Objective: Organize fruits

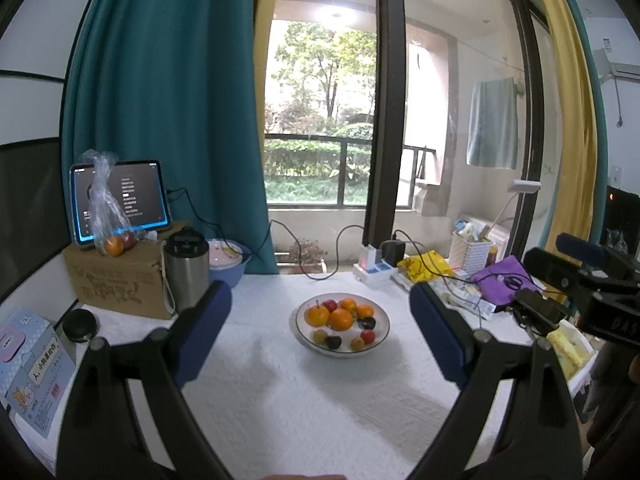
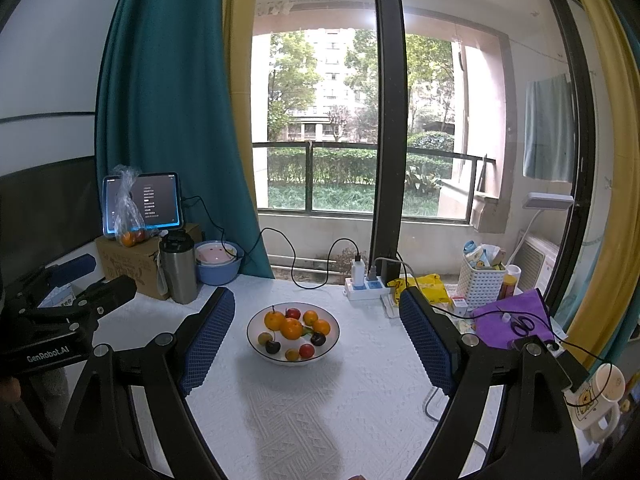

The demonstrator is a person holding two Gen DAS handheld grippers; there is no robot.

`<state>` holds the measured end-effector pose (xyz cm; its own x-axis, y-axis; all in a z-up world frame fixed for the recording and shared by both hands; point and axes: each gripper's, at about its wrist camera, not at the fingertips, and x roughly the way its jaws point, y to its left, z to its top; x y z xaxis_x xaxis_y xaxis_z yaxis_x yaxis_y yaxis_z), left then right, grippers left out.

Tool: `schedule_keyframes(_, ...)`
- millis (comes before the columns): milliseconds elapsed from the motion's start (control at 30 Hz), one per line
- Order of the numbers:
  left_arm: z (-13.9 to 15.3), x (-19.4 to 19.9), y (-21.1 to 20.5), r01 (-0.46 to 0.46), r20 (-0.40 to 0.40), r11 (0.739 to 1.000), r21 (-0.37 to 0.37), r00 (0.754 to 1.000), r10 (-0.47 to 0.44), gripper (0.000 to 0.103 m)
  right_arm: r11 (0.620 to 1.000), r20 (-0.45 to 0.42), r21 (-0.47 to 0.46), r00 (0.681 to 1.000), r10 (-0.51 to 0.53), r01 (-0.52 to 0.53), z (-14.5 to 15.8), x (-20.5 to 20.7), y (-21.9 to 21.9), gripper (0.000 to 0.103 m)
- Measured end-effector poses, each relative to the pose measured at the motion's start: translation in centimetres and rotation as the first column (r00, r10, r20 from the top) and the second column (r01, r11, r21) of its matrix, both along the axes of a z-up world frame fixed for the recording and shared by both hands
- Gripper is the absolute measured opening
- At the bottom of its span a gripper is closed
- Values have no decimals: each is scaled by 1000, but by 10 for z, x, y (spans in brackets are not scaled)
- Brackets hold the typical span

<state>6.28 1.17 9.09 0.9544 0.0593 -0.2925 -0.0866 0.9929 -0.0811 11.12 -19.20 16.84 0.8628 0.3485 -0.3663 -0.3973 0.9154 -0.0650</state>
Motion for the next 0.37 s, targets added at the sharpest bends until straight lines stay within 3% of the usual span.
schedule_keyframes(367,2,9,-1,8,-8,1000,-15,1000,-8,92,1000,-13,0,1000,5,-5,-2,4,-2,87)
